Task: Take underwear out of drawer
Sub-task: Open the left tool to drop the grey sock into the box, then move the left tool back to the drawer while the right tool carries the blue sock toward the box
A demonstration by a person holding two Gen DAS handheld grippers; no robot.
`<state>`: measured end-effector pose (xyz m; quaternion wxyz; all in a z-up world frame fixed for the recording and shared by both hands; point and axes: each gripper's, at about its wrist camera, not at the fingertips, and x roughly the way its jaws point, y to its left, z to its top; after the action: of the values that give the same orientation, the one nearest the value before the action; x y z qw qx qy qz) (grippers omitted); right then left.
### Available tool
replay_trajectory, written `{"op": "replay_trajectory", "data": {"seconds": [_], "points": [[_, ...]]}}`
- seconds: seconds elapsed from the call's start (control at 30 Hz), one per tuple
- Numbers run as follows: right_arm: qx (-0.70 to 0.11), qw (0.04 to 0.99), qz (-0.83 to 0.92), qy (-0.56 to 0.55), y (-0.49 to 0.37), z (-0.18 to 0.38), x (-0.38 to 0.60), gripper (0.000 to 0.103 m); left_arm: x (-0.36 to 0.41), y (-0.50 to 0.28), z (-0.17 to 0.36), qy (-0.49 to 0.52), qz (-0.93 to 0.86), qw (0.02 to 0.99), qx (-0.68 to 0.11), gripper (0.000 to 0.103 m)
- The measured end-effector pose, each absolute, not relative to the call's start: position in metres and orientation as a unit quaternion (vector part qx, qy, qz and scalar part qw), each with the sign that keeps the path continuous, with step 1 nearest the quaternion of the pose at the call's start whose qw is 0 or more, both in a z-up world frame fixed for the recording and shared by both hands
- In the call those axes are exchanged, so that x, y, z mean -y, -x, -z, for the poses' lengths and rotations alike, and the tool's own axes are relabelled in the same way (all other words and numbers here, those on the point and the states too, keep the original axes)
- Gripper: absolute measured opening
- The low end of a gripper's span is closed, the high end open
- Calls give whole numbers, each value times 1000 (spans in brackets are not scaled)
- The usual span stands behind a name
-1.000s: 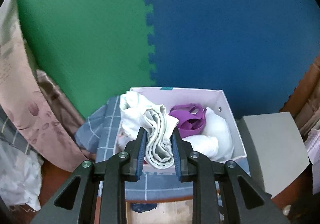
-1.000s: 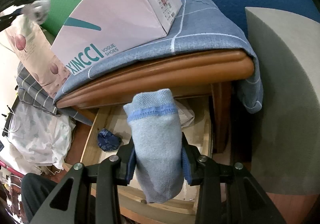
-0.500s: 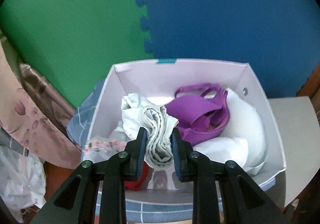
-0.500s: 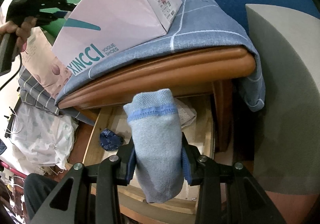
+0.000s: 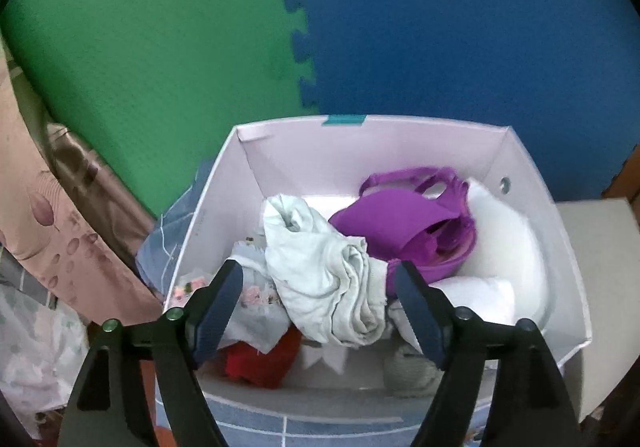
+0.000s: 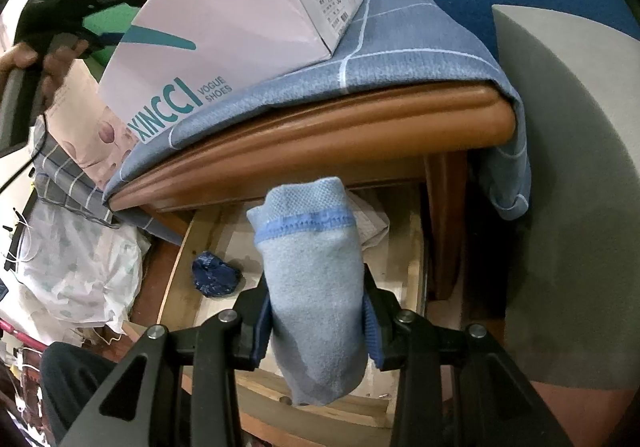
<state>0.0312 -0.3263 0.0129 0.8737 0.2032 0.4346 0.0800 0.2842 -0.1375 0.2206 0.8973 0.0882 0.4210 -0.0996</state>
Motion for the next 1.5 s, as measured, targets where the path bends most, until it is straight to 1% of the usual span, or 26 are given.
{"op": "replay_trajectory", "data": {"seconds": [0.07, 0.17, 0.2, 0.3, 0.43, 0.63, 0.73, 0.83, 1.0, 1.07, 1.27, 1.5], "points": [[-437, 873, -79, -201, -32, -12, 325, 38, 127, -269, -234, -58, 102, 910, -398, 77], [-439, 875, -77, -190, -32, -11, 321, 38, 104, -236, -248, -11, 95, 929, -357, 85], [-439, 875, -77, -188, -32, -11, 320, 38, 93, -219, -248, -3, 89, 936, -340, 88], [-438, 878, -79, -175, -32, -11, 315, 38, 71, -186, -238, 0, 77, 944, -322, 90], [-441, 882, -81, -144, -33, -12, 303, 38, 33, -149, -197, -2, 31, 943, -330, 90], [-442, 889, -90, -81, -25, -15, 280, 38, -12, -132, -133, -7, -27, 930, -366, 90], [-456, 881, -89, -88, -26, -15, 274, 38, -25, -131, -111, -23, -51, 925, -376, 90], [-468, 875, -80, -95, -28, -22, 270, 38, -25, -133, -104, -55, -43, 922, -380, 90], [-459, 882, -70, -82, -30, -57, 264, 38, -28, -132, -102, -36, -28, 920, -389, 90], [-450, 887, -71, -75, -30, -76, 261, 38, -27, -131, -103, -43, -24, 919, -392, 90], [-419, 905, -61, -43, -33, -132, 254, 38, -36, -131, -103, -20, -30, 916, -399, 90], [-378, 923, -53, -42, -50, -196, 256, 38, -43, -133, -104, -5, -33, 914, -405, 90]]}}
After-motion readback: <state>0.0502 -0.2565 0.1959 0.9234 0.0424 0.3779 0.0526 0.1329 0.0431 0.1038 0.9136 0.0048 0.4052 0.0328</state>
